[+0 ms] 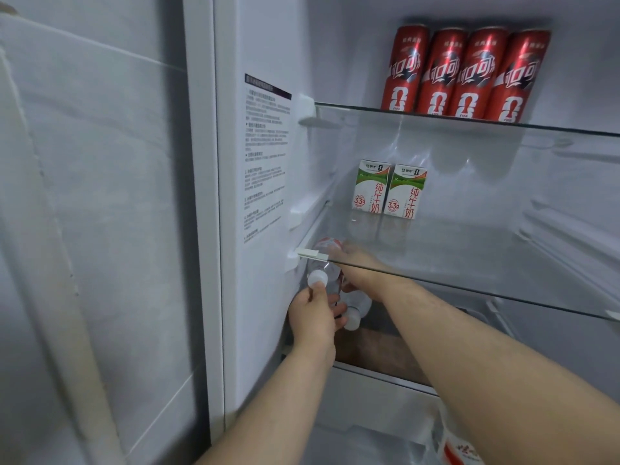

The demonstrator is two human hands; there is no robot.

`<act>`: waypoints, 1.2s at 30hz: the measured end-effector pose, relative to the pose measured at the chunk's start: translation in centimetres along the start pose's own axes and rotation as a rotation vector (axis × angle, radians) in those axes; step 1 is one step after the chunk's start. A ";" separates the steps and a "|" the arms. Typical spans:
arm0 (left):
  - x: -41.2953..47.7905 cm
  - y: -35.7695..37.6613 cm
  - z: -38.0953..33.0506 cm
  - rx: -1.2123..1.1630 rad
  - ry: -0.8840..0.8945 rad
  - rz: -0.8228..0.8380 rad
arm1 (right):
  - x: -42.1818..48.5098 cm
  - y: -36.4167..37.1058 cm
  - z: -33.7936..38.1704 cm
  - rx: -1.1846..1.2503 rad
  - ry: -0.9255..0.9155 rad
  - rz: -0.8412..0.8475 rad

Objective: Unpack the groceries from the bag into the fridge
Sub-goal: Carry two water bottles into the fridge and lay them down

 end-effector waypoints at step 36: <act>-8.5 -1.0 4.1 0.376 0.255 0.417 | -16.0 -10.0 -2.3 -0.632 -0.052 -0.158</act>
Point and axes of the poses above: each hand's wrist, its own x-axis towards the middle knuckle, its own y-axis out of the palm, z = x × y, the point moved 4 cm from there along x, towards the middle knuckle, and after that the axes turned 7 degrees about -z, right-handed, at the moved point
